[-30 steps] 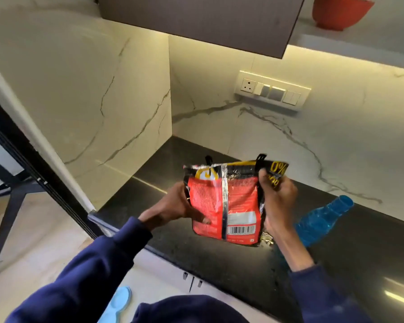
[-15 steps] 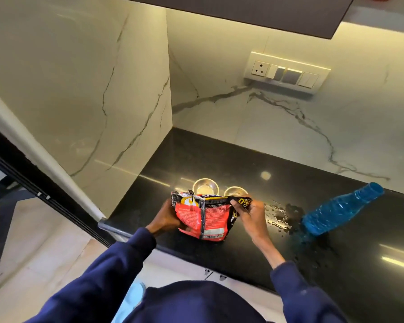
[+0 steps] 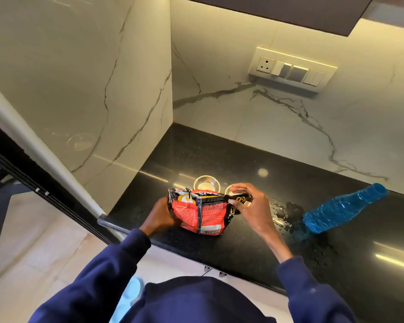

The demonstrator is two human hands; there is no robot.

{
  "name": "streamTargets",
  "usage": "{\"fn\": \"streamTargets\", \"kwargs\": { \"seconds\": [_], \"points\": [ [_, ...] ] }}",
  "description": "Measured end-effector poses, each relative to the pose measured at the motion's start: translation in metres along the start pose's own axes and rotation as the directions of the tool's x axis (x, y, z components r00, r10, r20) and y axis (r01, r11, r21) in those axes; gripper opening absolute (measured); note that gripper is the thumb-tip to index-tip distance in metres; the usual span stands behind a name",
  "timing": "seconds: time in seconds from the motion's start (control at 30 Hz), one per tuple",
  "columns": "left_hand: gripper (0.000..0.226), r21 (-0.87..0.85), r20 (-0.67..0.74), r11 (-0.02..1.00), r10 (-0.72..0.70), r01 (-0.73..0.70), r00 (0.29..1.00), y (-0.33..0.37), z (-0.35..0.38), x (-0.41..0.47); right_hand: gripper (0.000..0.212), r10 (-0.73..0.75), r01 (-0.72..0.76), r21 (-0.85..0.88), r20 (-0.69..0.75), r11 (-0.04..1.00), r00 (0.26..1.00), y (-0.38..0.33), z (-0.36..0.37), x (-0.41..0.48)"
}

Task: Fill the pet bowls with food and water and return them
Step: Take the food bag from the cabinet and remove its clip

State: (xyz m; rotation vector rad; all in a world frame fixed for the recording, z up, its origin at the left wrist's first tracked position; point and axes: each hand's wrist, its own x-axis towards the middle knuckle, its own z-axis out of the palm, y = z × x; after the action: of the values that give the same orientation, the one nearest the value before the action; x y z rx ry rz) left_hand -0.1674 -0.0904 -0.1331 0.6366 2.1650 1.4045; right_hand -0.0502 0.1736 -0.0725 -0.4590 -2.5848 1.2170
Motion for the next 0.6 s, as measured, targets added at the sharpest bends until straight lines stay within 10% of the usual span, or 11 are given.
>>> {"fn": "streamTargets", "kwargs": {
  "seconds": [0.27,0.43,0.6],
  "points": [
    [0.074,-0.159,-0.184,0.987,-0.034,0.004,0.982,0.023,-0.006,-0.016,0.033,-0.138,0.142,-0.081,0.052,0.987,0.989,-0.018,-0.006,-0.001],
    [0.065,0.233,-0.289,0.939,0.316,-0.254,0.903,0.061,-0.001,-0.016,0.027,-0.203,0.219,-0.172,0.103,0.960,0.974,-0.025,-0.011,-0.001],
    [0.041,0.517,-0.064,0.770,0.469,-0.373,0.881,0.097,0.024,0.001,0.024,-0.238,0.258,-0.217,0.114,0.942,0.965,-0.031,-0.013,-0.008]
  ]
}}
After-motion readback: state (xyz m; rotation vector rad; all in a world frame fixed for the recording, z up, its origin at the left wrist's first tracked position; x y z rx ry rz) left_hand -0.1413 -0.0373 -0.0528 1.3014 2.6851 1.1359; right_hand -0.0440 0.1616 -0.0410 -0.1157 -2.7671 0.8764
